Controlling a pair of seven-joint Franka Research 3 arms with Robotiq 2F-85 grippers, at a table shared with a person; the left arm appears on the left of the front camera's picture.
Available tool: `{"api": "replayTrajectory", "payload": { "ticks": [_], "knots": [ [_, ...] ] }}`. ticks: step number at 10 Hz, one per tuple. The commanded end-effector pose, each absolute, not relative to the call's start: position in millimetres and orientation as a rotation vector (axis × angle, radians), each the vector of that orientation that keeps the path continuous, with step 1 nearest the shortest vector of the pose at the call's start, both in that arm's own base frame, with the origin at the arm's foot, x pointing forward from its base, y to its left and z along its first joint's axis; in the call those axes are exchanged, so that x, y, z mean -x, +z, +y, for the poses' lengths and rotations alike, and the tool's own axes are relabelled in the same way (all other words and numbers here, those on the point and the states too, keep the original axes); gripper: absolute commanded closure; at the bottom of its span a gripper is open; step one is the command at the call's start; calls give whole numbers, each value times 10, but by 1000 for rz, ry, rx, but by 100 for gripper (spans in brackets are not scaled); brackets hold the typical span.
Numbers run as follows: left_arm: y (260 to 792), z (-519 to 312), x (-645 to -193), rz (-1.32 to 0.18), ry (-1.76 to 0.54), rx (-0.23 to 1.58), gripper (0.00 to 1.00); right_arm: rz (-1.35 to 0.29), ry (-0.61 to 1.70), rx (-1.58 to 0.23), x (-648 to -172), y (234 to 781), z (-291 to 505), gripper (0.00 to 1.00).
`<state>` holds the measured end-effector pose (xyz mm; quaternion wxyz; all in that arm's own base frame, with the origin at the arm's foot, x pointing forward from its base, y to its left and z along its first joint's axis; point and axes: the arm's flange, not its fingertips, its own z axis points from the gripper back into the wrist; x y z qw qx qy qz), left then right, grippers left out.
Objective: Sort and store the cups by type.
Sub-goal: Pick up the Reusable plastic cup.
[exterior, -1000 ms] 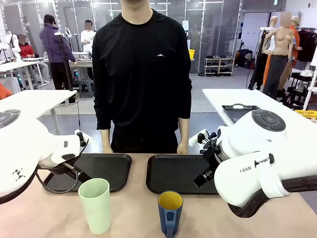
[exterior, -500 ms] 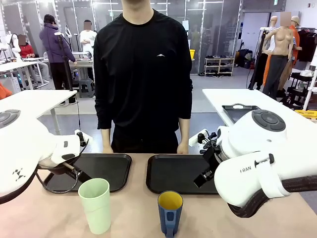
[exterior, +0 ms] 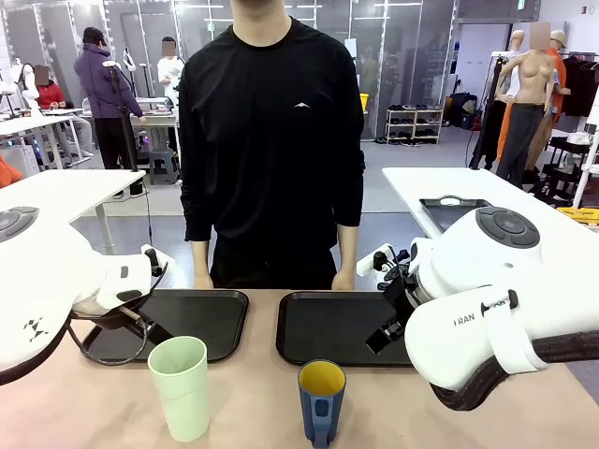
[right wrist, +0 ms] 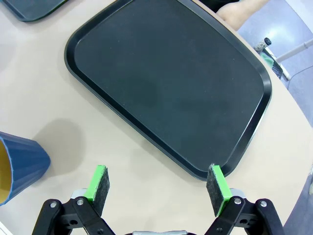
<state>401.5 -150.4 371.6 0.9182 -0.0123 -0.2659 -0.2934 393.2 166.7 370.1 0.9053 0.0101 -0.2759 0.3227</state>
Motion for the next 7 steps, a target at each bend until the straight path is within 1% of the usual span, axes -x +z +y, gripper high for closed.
{"api": "replayTrajectory", "payload": {
  "ticks": [1,5,6,7],
  "knots": [
    [3716,-1502,-4016,-547,-603,25,0,-573,664,-23,-3932,3716,1669,0],
    [3716,-1504,-4015,-547,-603,25,0,-570,667,-21,-3932,3701,1667,0],
    [3716,-1475,-4040,-535,-535,-33,0,-540,619,-3,-3920,3754,1693,0],
    [3789,-1466,-4060,-533,-506,-45,0,-532,602,38,-3889,3845,1721,0]
  ]
}}
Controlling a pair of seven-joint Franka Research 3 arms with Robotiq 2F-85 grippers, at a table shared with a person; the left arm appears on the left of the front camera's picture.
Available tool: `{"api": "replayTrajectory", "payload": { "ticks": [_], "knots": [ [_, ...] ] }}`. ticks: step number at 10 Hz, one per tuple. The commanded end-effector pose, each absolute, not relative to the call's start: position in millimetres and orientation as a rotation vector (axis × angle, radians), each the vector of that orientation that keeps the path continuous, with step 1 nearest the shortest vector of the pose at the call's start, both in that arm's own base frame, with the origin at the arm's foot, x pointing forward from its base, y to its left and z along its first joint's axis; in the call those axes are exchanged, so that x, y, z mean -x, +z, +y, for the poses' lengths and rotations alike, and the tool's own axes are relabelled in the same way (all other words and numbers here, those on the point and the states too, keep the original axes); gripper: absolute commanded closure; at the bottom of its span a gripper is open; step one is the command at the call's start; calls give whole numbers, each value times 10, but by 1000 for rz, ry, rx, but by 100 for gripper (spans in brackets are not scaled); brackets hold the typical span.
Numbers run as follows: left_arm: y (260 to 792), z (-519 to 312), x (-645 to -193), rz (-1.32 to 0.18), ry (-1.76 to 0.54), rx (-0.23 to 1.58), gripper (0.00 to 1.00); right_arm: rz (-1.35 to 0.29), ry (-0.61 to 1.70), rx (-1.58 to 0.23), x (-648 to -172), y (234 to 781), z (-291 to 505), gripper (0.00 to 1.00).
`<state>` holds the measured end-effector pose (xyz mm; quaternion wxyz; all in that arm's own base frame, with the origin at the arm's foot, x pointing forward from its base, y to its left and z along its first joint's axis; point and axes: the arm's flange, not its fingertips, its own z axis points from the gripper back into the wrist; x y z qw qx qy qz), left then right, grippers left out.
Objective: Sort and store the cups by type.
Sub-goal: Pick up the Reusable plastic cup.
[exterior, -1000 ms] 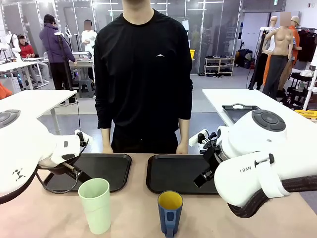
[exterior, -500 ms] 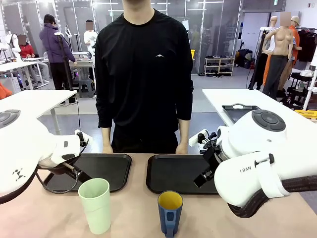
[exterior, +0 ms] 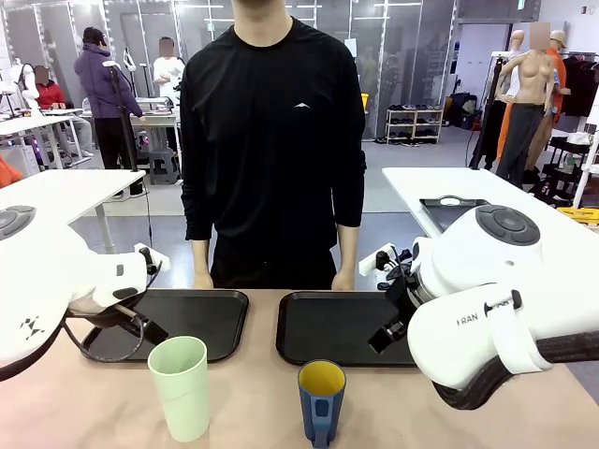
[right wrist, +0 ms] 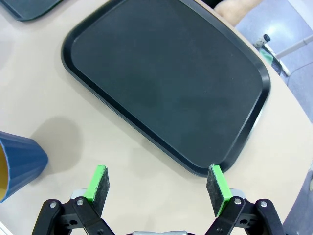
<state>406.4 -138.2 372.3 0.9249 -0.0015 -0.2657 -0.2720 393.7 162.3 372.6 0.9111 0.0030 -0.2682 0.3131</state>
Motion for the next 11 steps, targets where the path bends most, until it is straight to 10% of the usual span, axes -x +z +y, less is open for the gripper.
{"api": "replayTrajectory", "payload": {
  "ticks": [1,11],
  "knots": [
    [3895,-1458,-4060,-563,-487,-42,0,-549,603,49,-3867,3975,1758,0],
    [5364,-1555,-3565,-805,-589,8,0,-710,594,218,-3436,5502,2168,0]
  ]
}}
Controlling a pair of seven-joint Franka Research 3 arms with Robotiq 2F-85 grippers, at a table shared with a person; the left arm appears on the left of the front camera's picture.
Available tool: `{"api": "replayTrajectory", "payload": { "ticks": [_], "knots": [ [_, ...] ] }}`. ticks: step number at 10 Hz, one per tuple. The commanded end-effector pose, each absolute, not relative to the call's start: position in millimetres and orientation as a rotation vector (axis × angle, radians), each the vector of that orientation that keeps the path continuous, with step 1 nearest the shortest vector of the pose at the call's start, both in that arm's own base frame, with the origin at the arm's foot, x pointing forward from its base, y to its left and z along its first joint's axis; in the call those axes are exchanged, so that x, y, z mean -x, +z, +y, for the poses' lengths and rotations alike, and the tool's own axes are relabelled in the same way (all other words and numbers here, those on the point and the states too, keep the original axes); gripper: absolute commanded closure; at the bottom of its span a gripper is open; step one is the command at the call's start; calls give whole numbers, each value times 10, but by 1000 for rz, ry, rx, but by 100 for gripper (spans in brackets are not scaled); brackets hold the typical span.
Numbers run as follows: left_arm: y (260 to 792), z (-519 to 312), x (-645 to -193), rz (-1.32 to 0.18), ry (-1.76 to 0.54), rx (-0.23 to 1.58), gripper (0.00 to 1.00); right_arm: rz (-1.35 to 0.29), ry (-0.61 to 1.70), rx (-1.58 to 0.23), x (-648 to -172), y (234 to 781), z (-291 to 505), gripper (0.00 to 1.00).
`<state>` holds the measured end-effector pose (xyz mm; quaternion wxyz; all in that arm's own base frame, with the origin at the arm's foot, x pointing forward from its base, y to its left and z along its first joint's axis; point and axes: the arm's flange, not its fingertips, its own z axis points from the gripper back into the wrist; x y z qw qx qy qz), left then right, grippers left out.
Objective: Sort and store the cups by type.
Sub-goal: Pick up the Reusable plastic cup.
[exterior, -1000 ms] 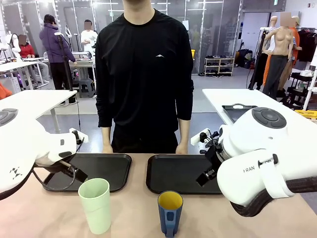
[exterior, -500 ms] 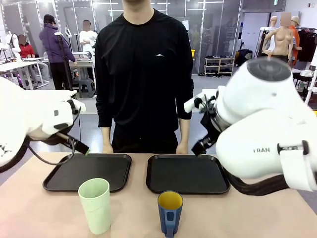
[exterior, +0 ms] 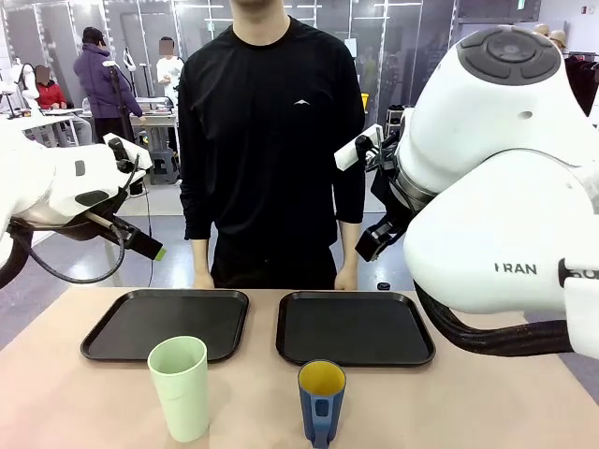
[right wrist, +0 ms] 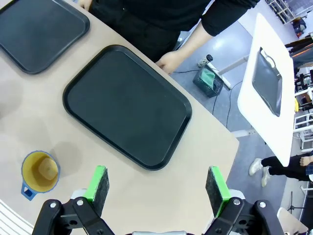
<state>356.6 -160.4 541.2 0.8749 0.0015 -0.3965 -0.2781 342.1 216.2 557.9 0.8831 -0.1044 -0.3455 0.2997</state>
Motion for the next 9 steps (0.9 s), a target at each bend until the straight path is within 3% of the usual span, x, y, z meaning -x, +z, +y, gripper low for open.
{"api": "replayTrajectory", "payload": {
  "ticks": [1,5,9],
  "knots": [
    [5367,-1549,-3575,-800,-592,6,0,-705,594,209,-3440,5489,2157,0],
    [5332,-1474,-3636,-765,-578,6,0,-689,582,200,-3480,5446,2110,0],
    [5009,-1027,-3928,-696,-467,-60,0,-636,494,161,-3886,5184,1731,0]
  ]
}}
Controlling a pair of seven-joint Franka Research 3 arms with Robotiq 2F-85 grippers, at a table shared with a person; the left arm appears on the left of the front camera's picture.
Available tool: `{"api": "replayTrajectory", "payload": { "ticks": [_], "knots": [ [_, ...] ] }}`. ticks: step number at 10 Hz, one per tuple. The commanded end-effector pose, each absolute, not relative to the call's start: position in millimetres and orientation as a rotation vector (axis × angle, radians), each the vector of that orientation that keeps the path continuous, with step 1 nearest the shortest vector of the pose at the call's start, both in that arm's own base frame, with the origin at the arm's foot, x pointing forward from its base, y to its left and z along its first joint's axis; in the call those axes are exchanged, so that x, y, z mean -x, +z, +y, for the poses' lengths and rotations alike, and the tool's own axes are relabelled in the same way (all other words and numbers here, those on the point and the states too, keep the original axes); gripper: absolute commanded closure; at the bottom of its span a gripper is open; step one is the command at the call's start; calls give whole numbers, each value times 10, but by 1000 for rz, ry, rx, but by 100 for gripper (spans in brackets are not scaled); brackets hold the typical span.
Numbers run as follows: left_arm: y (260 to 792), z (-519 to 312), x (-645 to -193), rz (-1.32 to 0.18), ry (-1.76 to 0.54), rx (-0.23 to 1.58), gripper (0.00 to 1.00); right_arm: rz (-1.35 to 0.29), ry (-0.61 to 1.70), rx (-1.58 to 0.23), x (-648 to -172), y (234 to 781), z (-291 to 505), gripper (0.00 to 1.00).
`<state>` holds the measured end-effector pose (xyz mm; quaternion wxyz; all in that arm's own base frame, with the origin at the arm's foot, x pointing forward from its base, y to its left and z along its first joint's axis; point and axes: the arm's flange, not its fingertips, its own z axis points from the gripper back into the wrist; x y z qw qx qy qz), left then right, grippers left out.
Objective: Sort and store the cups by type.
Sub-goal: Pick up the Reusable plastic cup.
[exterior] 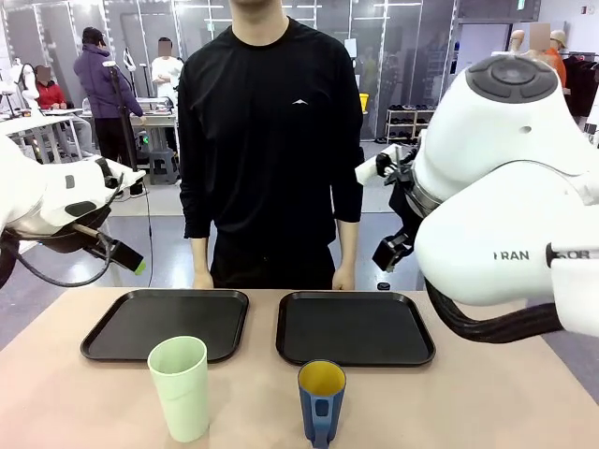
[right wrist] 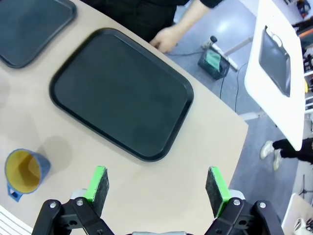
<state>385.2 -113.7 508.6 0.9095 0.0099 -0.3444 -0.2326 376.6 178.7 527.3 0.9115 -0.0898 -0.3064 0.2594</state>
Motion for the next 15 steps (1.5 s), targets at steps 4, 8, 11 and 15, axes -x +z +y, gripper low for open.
{"api": "replayTrajectory", "payload": {
  "ticks": [4,8,11,15],
  "knots": [
    [4603,-366,-4197,-614,-328,-81,0,-547,355,124,-4350,4742,1184,0],
    [4206,-13,-4440,-553,-271,-68,0,-458,307,69,-4700,4299,837,0],
    [4070,90,-4525,-523,-228,-61,0,-435,274,52,-4763,4179,700,0],
    [4045,124,-4501,-552,-204,-14,0,-443,275,70,-4760,4228,748,0]
  ]
}}
